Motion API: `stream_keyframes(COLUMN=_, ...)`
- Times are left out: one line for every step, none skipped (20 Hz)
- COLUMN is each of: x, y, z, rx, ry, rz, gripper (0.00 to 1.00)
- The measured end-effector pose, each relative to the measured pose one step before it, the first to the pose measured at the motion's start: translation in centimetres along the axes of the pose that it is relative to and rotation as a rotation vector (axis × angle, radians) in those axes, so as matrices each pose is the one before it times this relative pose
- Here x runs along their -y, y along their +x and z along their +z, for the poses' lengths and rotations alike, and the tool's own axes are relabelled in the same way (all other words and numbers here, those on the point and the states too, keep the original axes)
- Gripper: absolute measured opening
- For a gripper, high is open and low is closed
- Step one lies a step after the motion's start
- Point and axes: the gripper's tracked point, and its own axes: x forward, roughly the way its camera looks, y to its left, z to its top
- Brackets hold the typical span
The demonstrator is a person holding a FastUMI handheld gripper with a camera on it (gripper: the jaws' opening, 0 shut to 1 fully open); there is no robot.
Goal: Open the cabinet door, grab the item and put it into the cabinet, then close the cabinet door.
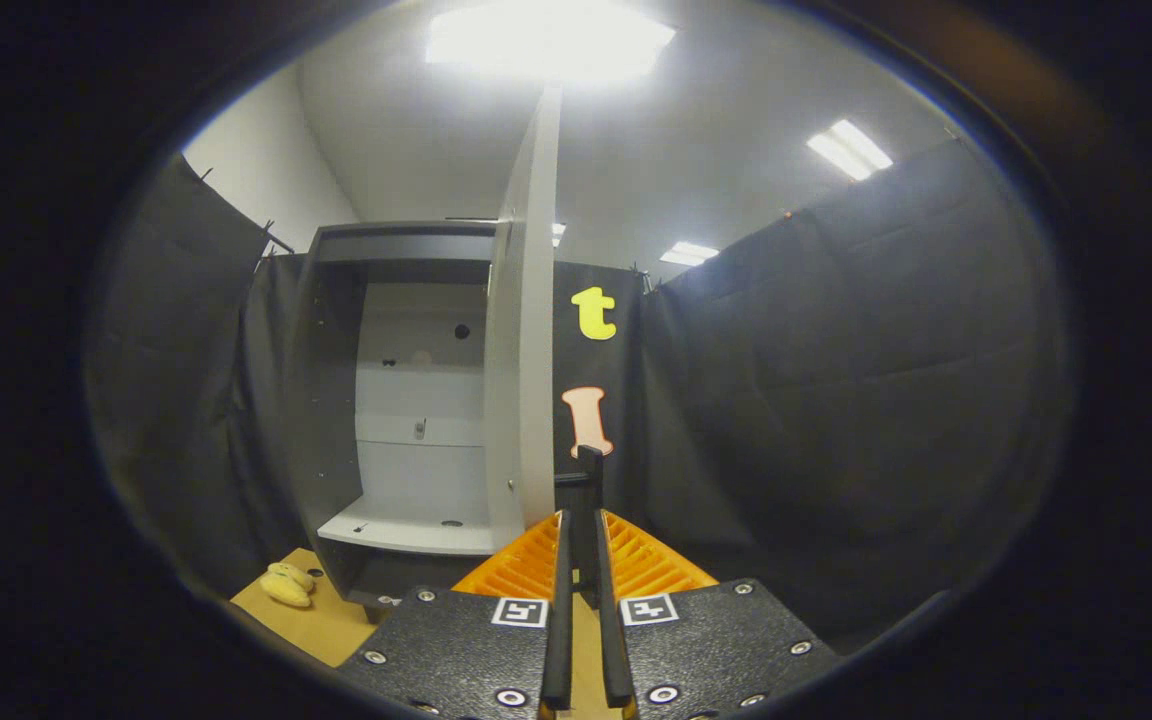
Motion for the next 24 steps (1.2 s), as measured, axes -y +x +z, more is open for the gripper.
stream_keyframes(x=0.159, y=0.037, z=-0.318, rx=0.00053, ry=0.02403, rz=0.01392, gripper=0.13)
stream_keyframes(x=-0.181, y=-0.329, z=-0.173, rx=0.00208, ry=0.01746, rz=0.01235, gripper=0.17)
stream_keyframes(x=-0.403, y=-0.474, z=-0.162, rx=0.00493, ry=0.01114, rz=0.01592, gripper=0.23)
stream_keyframes(x=-0.882, y=-0.547, z=-0.101, rx=0.00746, ry=0.00871, rz=0.02297, gripper=0.29)
stream_keyframes(x=-1.200, y=-0.534, z=-0.435, rx=0.00465, ry=0.00532, rz=0.02256, gripper=0.35)
stream_keyframes(x=-1.272, y=-0.375, z=-0.394, rx=0.00046, ry=0.00265, rz=0.02978, gripper=0.48)
stream_keyframes(x=-1.486, y=-0.146, z=-0.572, rx=-0.00307, ry=-0.00013, rz=0.03281, gripper=0.61)
stream_keyframes(x=-1.285, y=-0.162, z=-0.581, rx=-0.00590, ry=-0.00576, rz=0.02914, gripper=0.75)
stream_keyframes(x=-0.966, y=-0.031, z=-0.576, rx=-0.00198, ry=-0.00977, rz=0.01888, gripper=0.81)
stream_keyframes(x=-1.027, y=-0.170, z=-0.388, rx=0.00385, ry=-0.01161, rz=0.01167, gripper=0.86)
stream_keyframes(x=-1.070, y=-0.034, z=-0.353, rx=0.00692, ry=-0.00468, rz=0.01030, gripper=0.91)
stream_keyframes(x=-1.297, y=-0.030, z=-0.342, rx=0.01251, ry=0.00371, rz=0.01804, gripper=0.93)
stream_keyframes(x=-1.428, y=0.248, z=-0.683, rx=0.00952, ry=0.00487, rz=0.01553, gripper=0.93)
stream_keyframes(x=-1.248, y=-0.054, z=-0.582, rx=0.00890, ry=0.00148, rz=0.01401, gripper=0.93)
stream_keyframes(x=-1.043, y=0.228, z=-0.744, rx=0.00744, ry=-0.00339, rz=0.01281, gripper=0.93)
stream_keyframes(x=-1.052, y=0.142, z=-0.910, rx=0.00120, ry=-0.00490, rz=0.01134, gripper=0.92)
stream_keyframes(x=-1.114, y=0.040, z=-1.170, rx=-0.00406, ry=-0.00404, rz=0.01486, gripper=0.93)
stream_keyframes(x=-1.057, y=0.025, z=-1.090, rx=-0.01085, ry=-0.00093, rz=0.01626, gripper=0.93)
stream_keyframes(x=-1.076, y=-0.018, z=-1.094, rx=-0.01227, ry=0.00414, rz=0.01594, gripper=0.93)
stream_keyframes(x=-0.911, y=0.059, z=-1.149, rx=-0.01521, ry=0.00631, rz=0.01459, gripper=0.93)
stream_keyframes(x=-0.803, y=0.220, z=-1.245, rx=-0.01480, ry=0.00699, rz=0.01001, gripper=0.93)
stream_keyframes(x=-0.720, y=0.127, z=-1.249, rx=-0.01673, ry=0.01031, rz=0.00691, gripper=0.93)
stream_keyframes(x=-0.598, y=0.253, z=-1.347, rx=-0.01832, ry=0.01102, rz=0.01041, gripper=0.93)
stream_keyframes(x=-0.566, y=0.155, z=-1.385, rx=-0.02186, ry=0.00916, rz=0.00906, gripper=0.93)
